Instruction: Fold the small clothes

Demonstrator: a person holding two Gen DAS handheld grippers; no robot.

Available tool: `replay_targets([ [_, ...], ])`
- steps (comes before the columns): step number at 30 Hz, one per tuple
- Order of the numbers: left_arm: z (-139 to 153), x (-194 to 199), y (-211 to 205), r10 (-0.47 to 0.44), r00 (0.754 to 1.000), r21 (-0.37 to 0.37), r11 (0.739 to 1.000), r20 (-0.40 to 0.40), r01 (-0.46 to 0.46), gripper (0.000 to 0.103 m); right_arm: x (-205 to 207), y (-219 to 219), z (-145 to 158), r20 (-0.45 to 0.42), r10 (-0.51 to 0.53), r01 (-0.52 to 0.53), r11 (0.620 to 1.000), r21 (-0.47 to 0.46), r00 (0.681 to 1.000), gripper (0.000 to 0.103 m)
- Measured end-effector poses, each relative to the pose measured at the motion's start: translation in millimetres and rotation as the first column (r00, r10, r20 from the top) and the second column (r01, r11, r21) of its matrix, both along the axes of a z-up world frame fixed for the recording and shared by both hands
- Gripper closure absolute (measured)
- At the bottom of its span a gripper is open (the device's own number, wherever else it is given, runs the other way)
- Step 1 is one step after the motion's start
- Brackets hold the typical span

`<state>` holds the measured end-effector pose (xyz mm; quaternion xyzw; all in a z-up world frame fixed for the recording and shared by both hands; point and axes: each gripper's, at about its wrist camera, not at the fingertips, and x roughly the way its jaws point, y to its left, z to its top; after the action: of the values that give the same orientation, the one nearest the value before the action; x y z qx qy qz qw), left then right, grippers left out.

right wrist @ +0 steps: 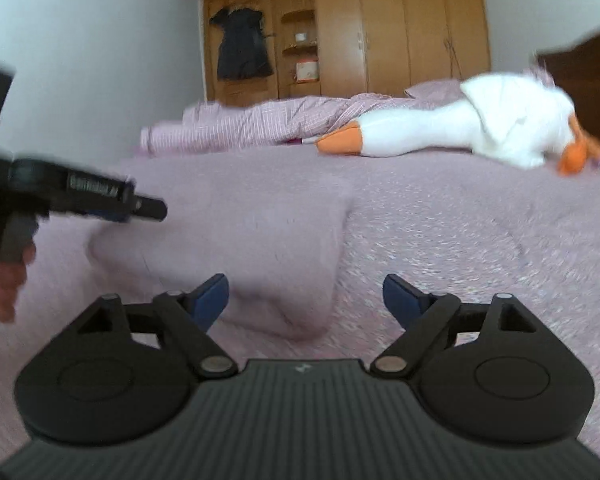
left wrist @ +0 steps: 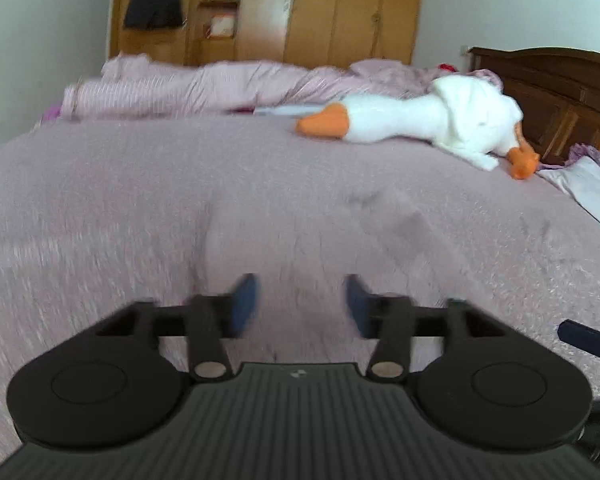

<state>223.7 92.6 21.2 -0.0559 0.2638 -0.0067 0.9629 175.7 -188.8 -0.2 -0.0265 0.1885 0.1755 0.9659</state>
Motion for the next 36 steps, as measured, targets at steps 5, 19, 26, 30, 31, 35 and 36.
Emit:
replay_targets([
  [5,-17,9,-3,-0.005,1.000,0.025,1.000,0.002,0.005,0.041,32,35,-14,-0.021,-0.020,0.016,0.982,-0.187,1.000,0.019],
  [19,-16,40,11,-0.002,1.000,-0.066,0.998,-0.001,0.002,0.041,77,89,-18,0.059,-0.028,0.047,0.932,-0.360,0.998,0.019],
  [26,-26,40,-2,-0.013,1.000,0.030,0.999,-0.009,0.013,0.041,101,67,-15,0.079,-0.194,0.209,0.937,-0.281,0.978,0.017],
  [30,-31,41,-10,0.007,1.000,0.100,0.995,-0.014,-0.006,0.041,101,96,-20,0.201,-0.156,0.227,0.890,-0.396,0.967,0.022],
  [31,-33,42,-6,0.023,1.000,0.083,0.996,-0.022,-0.021,0.045,100,93,-20,0.193,-0.164,0.229,0.891,-0.392,0.967,0.022],
  [35,-37,45,9,0.111,0.993,0.109,0.988,-0.035,-0.107,0.067,79,52,-13,0.104,-0.141,0.168,0.930,-0.326,0.985,0.022],
  [36,-38,46,14,0.144,0.989,0.119,0.983,-0.044,-0.138,0.066,69,42,-15,0.111,-0.111,0.142,0.931,-0.336,0.988,0.022],
])
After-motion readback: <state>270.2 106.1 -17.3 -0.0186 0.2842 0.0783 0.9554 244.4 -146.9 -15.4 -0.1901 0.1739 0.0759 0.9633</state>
